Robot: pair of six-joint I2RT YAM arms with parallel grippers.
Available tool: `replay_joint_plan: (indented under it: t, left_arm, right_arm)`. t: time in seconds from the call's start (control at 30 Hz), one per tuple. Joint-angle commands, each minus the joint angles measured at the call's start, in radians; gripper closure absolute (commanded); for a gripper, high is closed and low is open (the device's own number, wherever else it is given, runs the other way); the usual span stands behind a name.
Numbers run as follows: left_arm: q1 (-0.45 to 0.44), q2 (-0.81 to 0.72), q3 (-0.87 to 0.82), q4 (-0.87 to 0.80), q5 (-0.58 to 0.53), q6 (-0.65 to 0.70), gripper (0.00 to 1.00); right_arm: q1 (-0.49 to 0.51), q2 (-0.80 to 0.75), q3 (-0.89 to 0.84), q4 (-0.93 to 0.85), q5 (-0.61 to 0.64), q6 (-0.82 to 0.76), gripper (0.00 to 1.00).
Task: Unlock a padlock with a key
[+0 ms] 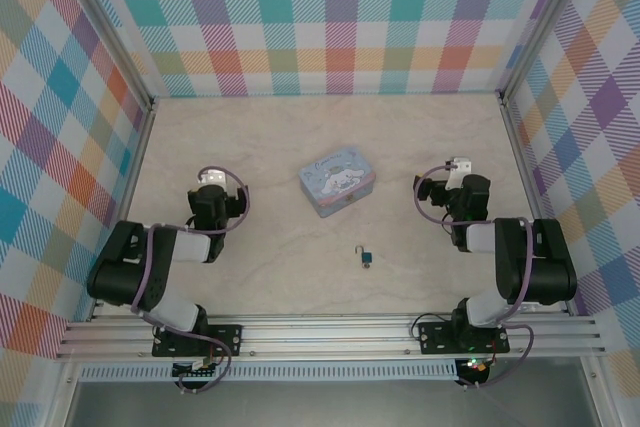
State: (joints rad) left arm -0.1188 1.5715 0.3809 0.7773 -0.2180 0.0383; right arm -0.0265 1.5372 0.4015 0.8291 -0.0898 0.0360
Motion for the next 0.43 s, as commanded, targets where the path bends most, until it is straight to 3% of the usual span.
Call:
replay_joint_plan:
  t: [0.0,0.4]
  left_arm:
    - [0.048,-0.007,0.037,0.032,0.098,-0.02,0.0]
    - [0.048,-0.004,0.036,0.036,0.097,-0.02,0.0]
  right_arm:
    - [0.005,-0.002,0.007,0.005,-0.001,-0.019,0.0]
    - [0.01,-0.002,0.01,0.001,0.005,-0.022,0.0]
